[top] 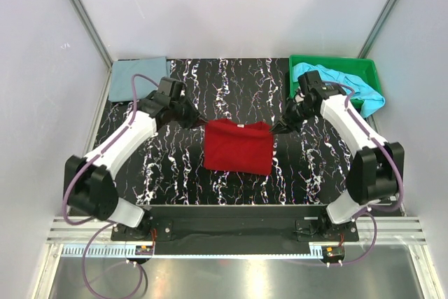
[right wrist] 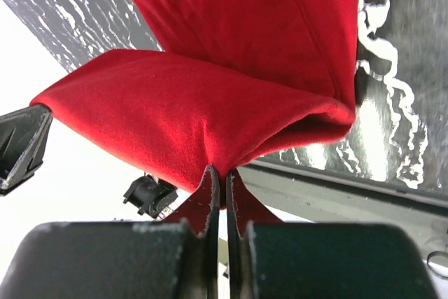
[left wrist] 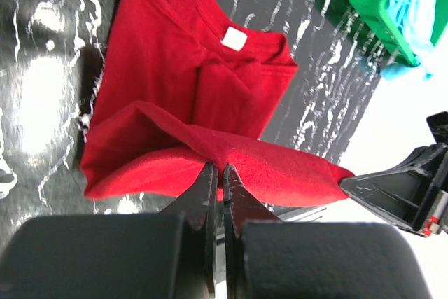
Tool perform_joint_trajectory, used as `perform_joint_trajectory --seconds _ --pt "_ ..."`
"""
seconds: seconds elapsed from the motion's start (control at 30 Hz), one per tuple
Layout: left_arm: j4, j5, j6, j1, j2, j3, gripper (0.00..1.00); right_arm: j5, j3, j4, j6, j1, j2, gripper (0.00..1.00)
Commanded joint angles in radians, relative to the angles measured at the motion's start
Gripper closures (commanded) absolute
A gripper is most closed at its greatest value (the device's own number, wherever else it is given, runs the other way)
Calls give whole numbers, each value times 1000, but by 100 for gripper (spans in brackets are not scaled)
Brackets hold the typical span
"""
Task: Fold and stack the t-shirts
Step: Fold the tshirt
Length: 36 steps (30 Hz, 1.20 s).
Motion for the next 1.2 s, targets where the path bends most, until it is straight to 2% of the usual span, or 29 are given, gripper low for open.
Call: perform_joint_trajectory --seconds 0.0,0.47,0.6,0.93,1.0,1.03,1.1,1.13,1.17 --pt "78 66 49 32 50 79 100 -41 91 0 -68 -23 67 100" --pt "147 162 89 84 339 220 100 -76 220 23 -137 -95 313 94" --pt "155 178 103 104 415 260 100 -76 287 23 -164 -109 402 83" --pt "195 149 147 148 565 315 99 -24 459 27 -200 -121 626 71" --pt "193 137 167 156 588 341 94 -18 525 21 -218 -121 681 66" --pt "190 139 181 159 593 349 81 -4 547 6 -227 -121 692 64" --pt "175 123 201 164 576 366 68 71 593 -25 -261 -121 689 55" --pt "162 110 236 164 565 375 58 94 594 -29 -276 -123 677 52" --pt "129 97 253 164 553 387 55 147 593 -33 -305 -121 661 49"
